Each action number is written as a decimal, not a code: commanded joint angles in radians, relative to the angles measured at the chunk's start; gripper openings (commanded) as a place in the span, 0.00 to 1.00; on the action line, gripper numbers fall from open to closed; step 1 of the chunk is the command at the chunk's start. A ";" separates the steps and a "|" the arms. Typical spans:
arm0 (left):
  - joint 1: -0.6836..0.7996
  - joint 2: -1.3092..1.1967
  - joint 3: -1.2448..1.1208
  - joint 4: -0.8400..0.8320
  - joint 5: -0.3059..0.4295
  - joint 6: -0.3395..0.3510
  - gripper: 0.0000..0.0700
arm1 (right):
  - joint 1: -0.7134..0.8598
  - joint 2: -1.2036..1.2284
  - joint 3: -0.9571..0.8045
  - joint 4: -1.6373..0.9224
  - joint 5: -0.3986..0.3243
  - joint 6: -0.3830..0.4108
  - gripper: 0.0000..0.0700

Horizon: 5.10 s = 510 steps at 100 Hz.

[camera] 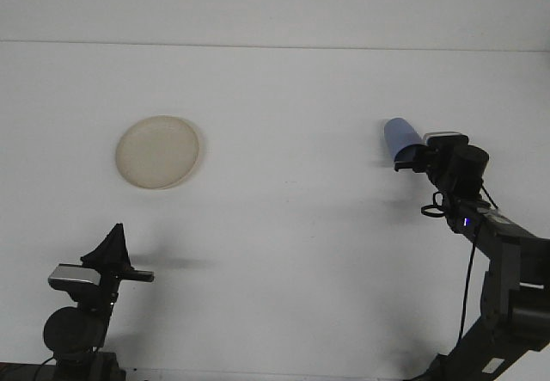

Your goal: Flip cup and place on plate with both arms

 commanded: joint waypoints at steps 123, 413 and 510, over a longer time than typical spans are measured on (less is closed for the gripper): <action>0.002 -0.002 -0.019 0.014 -0.005 0.001 0.02 | 0.745 -0.205 0.826 -1.767 0.263 0.379 0.00; 0.002 -0.002 -0.019 0.014 -0.005 0.001 0.02 | 0.592 -0.169 0.875 -1.798 0.277 0.171 0.76; 0.002 -0.002 -0.019 0.014 -0.005 0.001 0.02 | 0.114 -1.163 -0.195 -0.969 0.256 0.061 0.76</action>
